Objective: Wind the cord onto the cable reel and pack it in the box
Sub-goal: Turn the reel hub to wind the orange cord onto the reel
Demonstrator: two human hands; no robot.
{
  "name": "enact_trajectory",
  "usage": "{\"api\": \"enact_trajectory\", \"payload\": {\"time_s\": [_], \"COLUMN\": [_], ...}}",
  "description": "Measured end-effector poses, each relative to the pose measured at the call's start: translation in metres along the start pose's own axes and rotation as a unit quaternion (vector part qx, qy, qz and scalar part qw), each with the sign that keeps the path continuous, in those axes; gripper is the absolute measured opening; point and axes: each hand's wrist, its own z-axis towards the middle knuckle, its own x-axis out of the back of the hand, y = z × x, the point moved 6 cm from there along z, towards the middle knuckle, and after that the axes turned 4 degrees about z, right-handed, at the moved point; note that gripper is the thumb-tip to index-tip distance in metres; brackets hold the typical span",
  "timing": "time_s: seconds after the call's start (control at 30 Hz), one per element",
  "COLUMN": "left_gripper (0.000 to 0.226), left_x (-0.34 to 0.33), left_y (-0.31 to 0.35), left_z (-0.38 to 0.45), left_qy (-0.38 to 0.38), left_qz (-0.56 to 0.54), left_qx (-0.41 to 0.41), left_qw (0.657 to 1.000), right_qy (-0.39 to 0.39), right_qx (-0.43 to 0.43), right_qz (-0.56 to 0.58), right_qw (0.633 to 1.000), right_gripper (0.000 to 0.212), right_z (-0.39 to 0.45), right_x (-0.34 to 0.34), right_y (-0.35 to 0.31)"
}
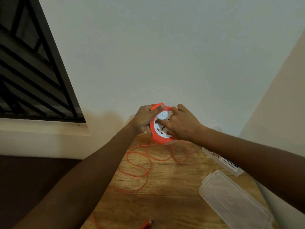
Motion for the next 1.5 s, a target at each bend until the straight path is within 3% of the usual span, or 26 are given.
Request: {"api": "enact_trajectory", "payload": {"time_s": [0.07,0.1,0.13,0.17,0.2,0.23,0.27,0.3,0.33,0.4,0.47,0.5,0.57,0.67,0.93,1.3,1.43,1.5], "left_gripper": [0.035,0.039,0.043,0.046,0.046,0.043,0.038,0.035,0.033,0.033,0.037,0.037,0.037,0.035,0.032,0.028,0.027,0.029], "left_x": [-0.001,-0.002,-0.002,-0.004,-0.005,-0.004,-0.003,-0.001,0.002,0.007,0.012,0.013,0.012,0.006,0.000,-0.005,-0.003,-0.004], "left_y": [-0.002,-0.002,-0.002,-0.001,-0.002,-0.004,-0.006,-0.008,-0.010,-0.012,-0.010,-0.007,-0.001,0.006,0.008,0.016,0.020,0.021], "left_z": [-0.001,-0.001,-0.001,-0.001,0.000,0.000,0.001,0.000,0.000,0.001,0.001,0.001,0.001,-0.001,-0.006,-0.006,-0.007,-0.008], "left_qy": [0.045,0.063,0.075,0.082,0.086,0.088,0.089,0.086,0.077,0.058,0.040,0.029,0.004,-0.035,-0.090,-0.080,-0.065,-0.053], "left_qz": [-0.062,-0.094,-0.106,-0.098,-0.080,-0.061,-0.049,-0.046,-0.053,-0.066,-0.053,-0.045,-0.043,-0.021,0.053,0.044,0.025,0.002], "left_qx": [0.005,0.006,0.005,0.003,0.001,-0.002,-0.007,-0.009,-0.007,0.010,0.020,0.022,0.024,0.033,0.047,0.051,0.037,0.027], "left_qw": [0.997,0.994,0.991,0.992,0.993,0.994,0.995,0.995,0.996,0.996,0.998,0.998,0.999,0.999,0.993,0.995,0.997,0.998], "right_qy": [0.021,0.027,0.044,0.051,0.046,0.030,0.011,-0.002,-0.013,-0.016,0.011,0.031,0.046,0.001,-0.067,-0.067,-0.075,-0.055], "right_qx": [-0.180,-0.294,-0.396,-0.461,-0.485,-0.483,-0.466,-0.443,-0.422,-0.373,-0.271,-0.193,-0.048,0.052,0.156,0.132,0.071,0.043], "right_qz": [0.153,0.270,0.415,0.549,0.633,0.674,0.684,0.674,0.637,0.494,0.336,0.278,0.209,0.168,0.079,-0.012,-0.006,0.013], "right_qw": [0.972,0.916,0.818,0.695,0.601,0.559,0.561,0.592,0.645,0.785,0.902,0.940,0.976,0.984,0.982,0.989,0.995,0.997], "right_gripper": [0.057,0.057,0.055,0.052,0.052,0.054,0.053,0.051,0.051,0.050,0.043,0.039,0.034,0.035,0.019,0.047,0.071,0.073], "right_z": [-0.003,-0.008,-0.015,-0.021,-0.023,-0.022,-0.021,-0.021,-0.022,-0.025,-0.026,-0.026,-0.026,-0.023,-0.022,-0.014,-0.008,-0.008], "right_x": [-0.005,-0.010,-0.017,-0.027,-0.034,-0.036,-0.037,-0.037,-0.035,-0.029,-0.017,-0.011,-0.004,-0.003,0.007,0.006,-0.002,-0.004], "right_y": [0.022,0.033,0.038,0.037,0.030,0.020,0.011,0.004,0.001,0.009,0.016,0.015,0.006,-0.005,-0.009,-0.014,-0.002,0.002]}}
